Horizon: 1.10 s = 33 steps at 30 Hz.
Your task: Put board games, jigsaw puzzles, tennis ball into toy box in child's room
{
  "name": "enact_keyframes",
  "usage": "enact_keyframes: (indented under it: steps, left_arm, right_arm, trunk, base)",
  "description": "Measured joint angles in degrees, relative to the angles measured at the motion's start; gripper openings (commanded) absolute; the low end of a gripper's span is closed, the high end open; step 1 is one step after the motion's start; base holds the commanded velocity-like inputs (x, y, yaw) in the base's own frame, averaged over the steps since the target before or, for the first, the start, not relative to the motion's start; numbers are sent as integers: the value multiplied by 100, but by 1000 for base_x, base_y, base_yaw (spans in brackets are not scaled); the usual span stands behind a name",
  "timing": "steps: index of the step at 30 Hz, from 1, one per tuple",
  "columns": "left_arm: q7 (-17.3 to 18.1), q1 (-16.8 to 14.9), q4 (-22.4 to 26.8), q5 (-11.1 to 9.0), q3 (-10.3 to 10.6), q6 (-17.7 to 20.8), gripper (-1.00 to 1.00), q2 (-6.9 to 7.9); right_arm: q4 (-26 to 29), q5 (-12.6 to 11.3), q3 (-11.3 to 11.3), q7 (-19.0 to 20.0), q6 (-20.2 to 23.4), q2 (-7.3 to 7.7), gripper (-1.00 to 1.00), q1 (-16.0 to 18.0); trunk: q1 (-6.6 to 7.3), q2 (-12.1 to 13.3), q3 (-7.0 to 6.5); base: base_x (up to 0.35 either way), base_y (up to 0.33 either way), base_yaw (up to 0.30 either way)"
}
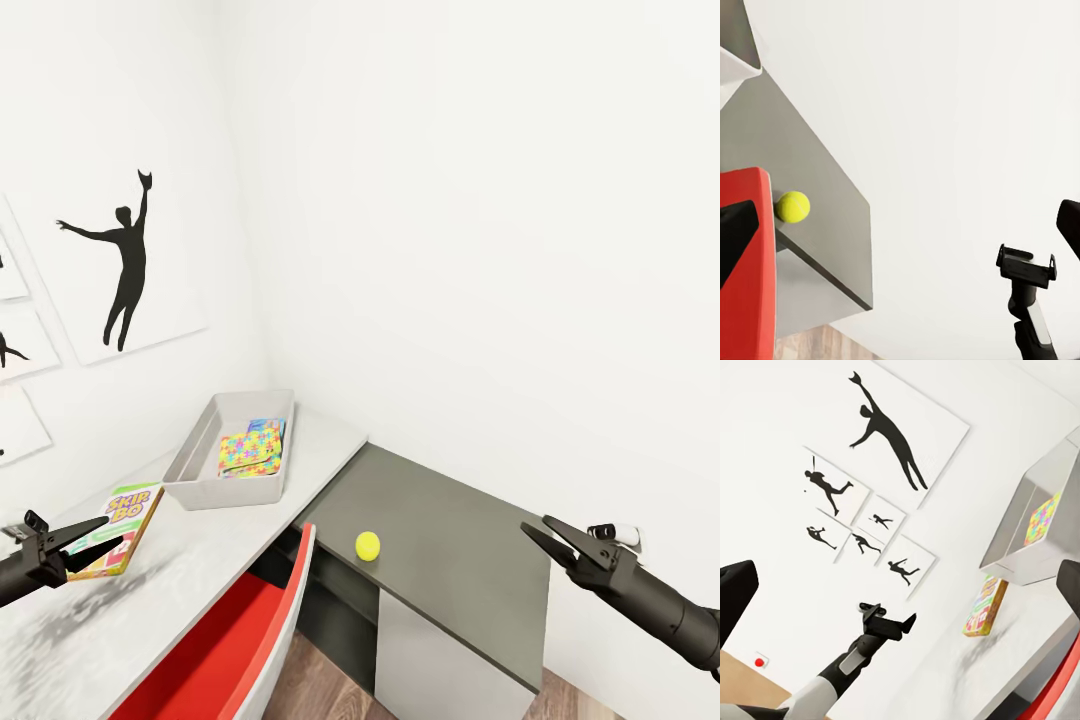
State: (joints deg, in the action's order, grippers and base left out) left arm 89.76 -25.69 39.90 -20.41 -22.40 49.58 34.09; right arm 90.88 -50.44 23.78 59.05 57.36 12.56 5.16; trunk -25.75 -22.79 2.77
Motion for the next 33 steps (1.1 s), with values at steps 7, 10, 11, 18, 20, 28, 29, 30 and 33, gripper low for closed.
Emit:
enact_keyframes:
  steps: [7,10,11,18,20,28,29,30,33]
  left_arm:
    - [0,1,0,2,0,0,100,0]
    - [0,4,0,3,0,0,100,7]
    - [0,5,0,4,0,0,100,9]
    - [0,8,1,-3,-1,0,100,12]
    - [0,9,1,-4,-1,0,100,12]
    - [-1,9,2,-4,-1,-4,100,10]
    - [-1,9,2,-2,-1,-5,100,10]
    - [-1,9,1,-1,-1,-7,100,10]
    - [-1,10,2,-4,-2,-8,100,11]
  right_arm:
    - [0,1,4,-9,-6,-3,100,-3]
    - [0,6,-38,-44,-21,-11,100,-2]
    - [0,14,-57,-70,-24,-12,100,0]
    - [-1,277,-292,-951,69,27,100,392]
    - [-1,305,-325,-1217,149,30,100,682]
    - [-39,334,-919,-2168,236,56,100,1948]
    - [-46,333,-1004,-2255,237,57,100,2060]
    - [-75,324,-1160,-2418,238,52,100,2243]
    - [-153,327,-1356,-2636,239,44,100,2446]
  trunk:
    - [0,0,0]
    - [0,0,0]
    - [0,0,0]
    - [0,1,-16]
    - [0,0,-23]
    - [0,0,-52]
    - [0,0,-56]
    - [0,1,-60]
    - [0,1,-70]
  base:
    - [0,0,0]
    - [0,0,0]
    - [0,0,13]
    - [0,0,153]
    - [0,0,240]
    - [0,0,262]
    - [0,0,268]
    - [-5,0,269]
    - [-31,0,269]
